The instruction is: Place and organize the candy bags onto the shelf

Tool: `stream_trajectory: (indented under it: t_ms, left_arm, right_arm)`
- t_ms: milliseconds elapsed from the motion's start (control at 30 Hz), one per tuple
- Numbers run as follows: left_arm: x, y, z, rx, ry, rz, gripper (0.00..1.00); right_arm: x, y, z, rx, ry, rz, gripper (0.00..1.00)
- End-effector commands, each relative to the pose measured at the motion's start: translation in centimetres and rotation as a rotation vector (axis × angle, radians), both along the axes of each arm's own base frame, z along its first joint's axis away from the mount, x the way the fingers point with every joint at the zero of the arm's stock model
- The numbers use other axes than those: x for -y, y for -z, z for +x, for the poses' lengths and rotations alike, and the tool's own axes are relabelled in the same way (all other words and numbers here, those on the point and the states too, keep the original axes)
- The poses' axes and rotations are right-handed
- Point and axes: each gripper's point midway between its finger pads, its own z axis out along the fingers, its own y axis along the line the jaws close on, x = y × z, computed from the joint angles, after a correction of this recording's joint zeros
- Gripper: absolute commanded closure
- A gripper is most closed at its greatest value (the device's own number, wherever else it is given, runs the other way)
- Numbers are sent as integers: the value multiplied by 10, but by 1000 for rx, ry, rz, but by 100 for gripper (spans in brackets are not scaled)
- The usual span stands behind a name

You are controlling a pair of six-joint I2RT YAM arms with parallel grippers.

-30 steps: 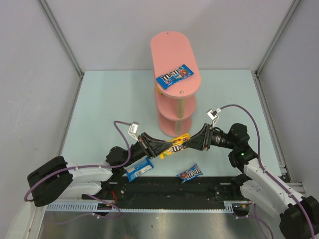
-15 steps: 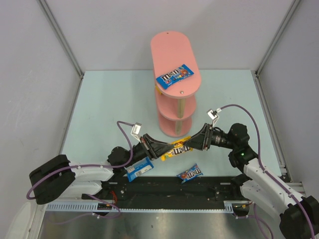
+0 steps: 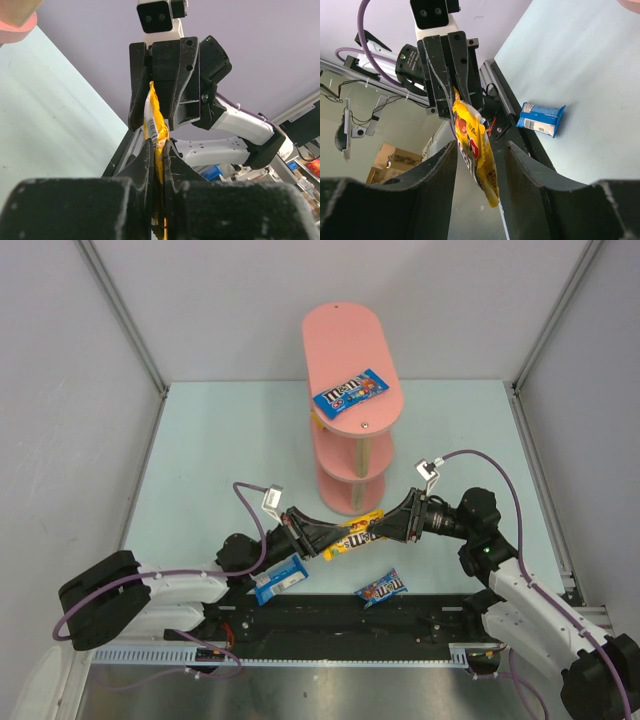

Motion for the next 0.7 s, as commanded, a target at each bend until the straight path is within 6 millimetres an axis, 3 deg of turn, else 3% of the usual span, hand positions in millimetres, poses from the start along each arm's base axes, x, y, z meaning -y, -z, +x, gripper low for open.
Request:
stream_trajectory:
  t_ms: [0,100,200,233,267,333,367,400,433,667]
  left_arm:
    - [-40,-116,-24,263,-9,-418,100]
    - [-40,-116,-24,264,-7,-419,100]
    - [-38,-114,-25,260,2,-414,99]
    - [-38,-113,-25,257,4,-410,100]
    - [-38,-113,-26,257,4,-410,100]
    - [-39,-108,-26,247,5,-404,84]
    - [-40,-108,-26,244,7,-405,72]
    - [-41,-107,-27,242,8,-404,50]
    - [-43,-100,-27,233,2,-392,43]
    - [-69,-84,-34,223,-26,-390,30]
  right_arm:
    - [0,-8,-1,55,0,11,54]
    - [0,-7,-1,56,0,14,57]
    - [0,-8,-1,53,-1,16,68]
    - [0,-7,0,51,0,17,88]
    - [0,-9,1,46,6,21,97]
    - [1,-8,3,35,15,21,100]
    - [1,-9,4,34,12,26,100]
    - [1,-8,4,30,11,25,100]
    - [2,-8,4,29,11,26,100]
    - [11,-11,10,47,29,28,100]
